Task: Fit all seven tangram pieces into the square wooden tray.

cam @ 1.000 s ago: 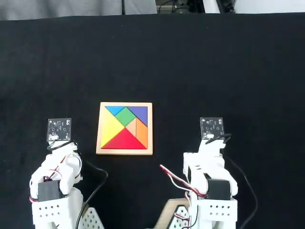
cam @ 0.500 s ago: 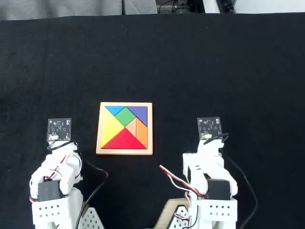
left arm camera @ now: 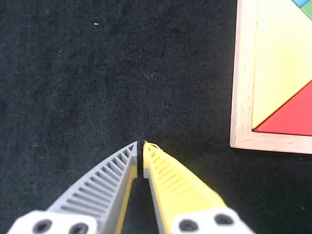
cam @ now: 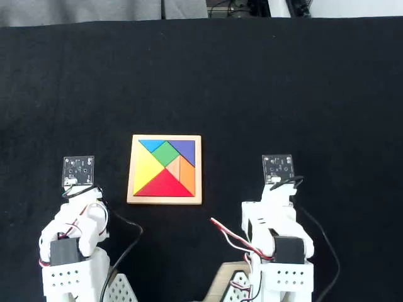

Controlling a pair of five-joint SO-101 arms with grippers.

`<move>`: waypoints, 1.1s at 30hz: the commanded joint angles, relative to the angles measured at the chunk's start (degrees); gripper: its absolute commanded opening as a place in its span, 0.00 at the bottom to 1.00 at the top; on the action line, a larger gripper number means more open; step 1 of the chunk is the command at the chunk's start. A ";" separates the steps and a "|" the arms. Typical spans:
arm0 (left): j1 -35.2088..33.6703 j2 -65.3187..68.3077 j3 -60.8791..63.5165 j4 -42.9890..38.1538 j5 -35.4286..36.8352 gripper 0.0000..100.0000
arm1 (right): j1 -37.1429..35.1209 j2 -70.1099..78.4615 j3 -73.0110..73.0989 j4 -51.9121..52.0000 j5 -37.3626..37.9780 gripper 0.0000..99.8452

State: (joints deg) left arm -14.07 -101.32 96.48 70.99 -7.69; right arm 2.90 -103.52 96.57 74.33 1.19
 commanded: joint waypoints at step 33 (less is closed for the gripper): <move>0.57 -0.18 1.10 0.35 -0.44 0.03 | -0.35 -5.05 -0.04 0.53 3.08 0.01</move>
State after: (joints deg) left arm -14.07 -101.32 96.48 70.99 -7.69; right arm 2.90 -103.52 96.57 74.42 3.82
